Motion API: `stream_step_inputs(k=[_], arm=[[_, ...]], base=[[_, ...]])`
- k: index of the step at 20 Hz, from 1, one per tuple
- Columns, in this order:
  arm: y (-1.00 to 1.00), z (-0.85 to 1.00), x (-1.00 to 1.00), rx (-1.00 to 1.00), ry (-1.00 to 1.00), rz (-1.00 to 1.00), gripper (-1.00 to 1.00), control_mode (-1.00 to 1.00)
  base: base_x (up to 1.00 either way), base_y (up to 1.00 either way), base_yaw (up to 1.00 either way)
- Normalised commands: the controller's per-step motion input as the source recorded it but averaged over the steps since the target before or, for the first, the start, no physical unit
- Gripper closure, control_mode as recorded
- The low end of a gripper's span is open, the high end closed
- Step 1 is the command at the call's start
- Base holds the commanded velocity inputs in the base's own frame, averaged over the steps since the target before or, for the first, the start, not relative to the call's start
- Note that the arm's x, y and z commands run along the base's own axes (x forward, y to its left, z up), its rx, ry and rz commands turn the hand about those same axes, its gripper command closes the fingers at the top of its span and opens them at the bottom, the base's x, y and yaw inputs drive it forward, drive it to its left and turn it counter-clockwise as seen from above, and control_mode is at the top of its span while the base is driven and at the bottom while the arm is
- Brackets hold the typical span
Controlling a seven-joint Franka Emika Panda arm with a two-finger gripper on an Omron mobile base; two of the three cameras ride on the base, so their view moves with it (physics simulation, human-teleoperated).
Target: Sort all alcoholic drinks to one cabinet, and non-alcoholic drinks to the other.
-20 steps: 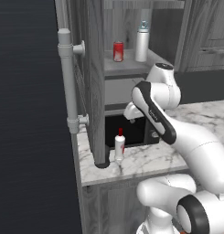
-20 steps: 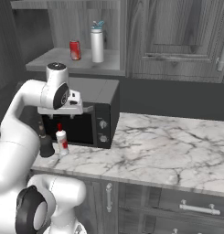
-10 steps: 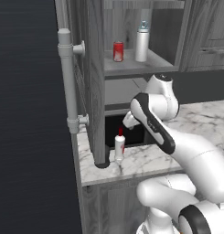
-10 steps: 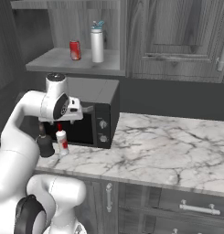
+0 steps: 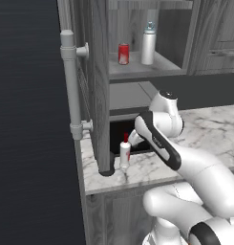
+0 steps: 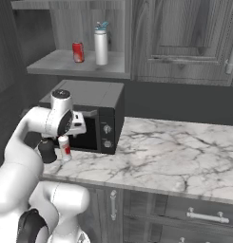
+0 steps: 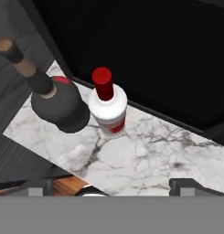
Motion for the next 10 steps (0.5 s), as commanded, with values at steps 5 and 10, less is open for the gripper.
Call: stream_step_inputs(k=[5,10], arm=[[0.04,-0.32,0.00,0.01,0.00,0.13,-1.00,-1.00],[0.01,-0.27,0.00,0.02,-0.04,0.10,-1.00,-1.00]], base=[[0.00,0.00,0.00],[0.00,0.00,0.00]])
